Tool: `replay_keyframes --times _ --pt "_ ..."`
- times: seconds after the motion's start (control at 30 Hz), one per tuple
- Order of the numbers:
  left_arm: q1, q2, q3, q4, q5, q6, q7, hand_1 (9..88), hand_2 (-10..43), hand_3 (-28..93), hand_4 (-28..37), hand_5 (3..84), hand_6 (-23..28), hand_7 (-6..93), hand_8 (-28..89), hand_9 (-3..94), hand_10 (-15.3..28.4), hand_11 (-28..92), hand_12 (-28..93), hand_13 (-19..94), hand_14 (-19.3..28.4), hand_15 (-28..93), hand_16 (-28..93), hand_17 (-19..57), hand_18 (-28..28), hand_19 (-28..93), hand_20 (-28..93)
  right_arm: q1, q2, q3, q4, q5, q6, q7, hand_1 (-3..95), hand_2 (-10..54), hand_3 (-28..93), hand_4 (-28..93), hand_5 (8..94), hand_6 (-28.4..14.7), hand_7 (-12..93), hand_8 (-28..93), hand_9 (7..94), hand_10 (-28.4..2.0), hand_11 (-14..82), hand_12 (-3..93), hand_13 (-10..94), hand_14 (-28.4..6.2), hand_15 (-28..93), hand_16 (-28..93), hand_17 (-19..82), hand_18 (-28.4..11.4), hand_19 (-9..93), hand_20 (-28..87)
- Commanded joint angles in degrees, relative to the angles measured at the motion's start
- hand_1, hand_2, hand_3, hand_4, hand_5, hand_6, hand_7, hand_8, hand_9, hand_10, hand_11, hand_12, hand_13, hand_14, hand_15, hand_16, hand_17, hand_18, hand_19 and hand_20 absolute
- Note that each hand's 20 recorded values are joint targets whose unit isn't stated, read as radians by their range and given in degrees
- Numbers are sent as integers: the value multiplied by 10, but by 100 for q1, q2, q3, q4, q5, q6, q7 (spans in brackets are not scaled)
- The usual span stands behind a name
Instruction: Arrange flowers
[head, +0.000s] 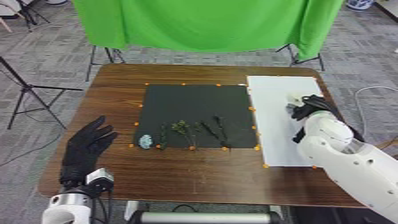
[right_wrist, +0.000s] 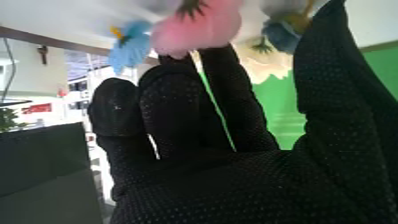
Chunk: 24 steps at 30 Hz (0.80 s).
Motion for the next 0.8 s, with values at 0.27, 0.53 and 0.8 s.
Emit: replay_keyframes --times 0.27,0.53,0.8 --pt "93 -103 -71 -74 54 19 -79 226 47 828 -233 388 95 171 -110 354 193 306 105 260 260 545 -93 -109 228 579 154 -135 37 -15 58 77 -48 238 367 -71 870 -257 614 -146 131 -96 640 -284 176 130 690 -166 890 22 423 -275 932 607" --pt "55 -141 -101 -86 75 -17 -125 225 48 826 -231 389 97 170 -110 357 194 307 105 260 260 547 -94 -107 229 573 189 -82 90 -150 114 11 166 286 397 -79 872 -260 635 -139 140 -100 665 -284 194 131 714 -154 887 25 438 -278 932 607" --pt "53 -195 -123 -89 105 -68 -210 224 48 827 -232 388 97 169 -110 357 195 308 105 260 259 548 -95 -104 229 569 215 55 194 -570 241 -204 565 451 504 -95 861 -279 700 -123 162 -40 725 -247 284 127 756 -128 874 51 464 -276 932 596"
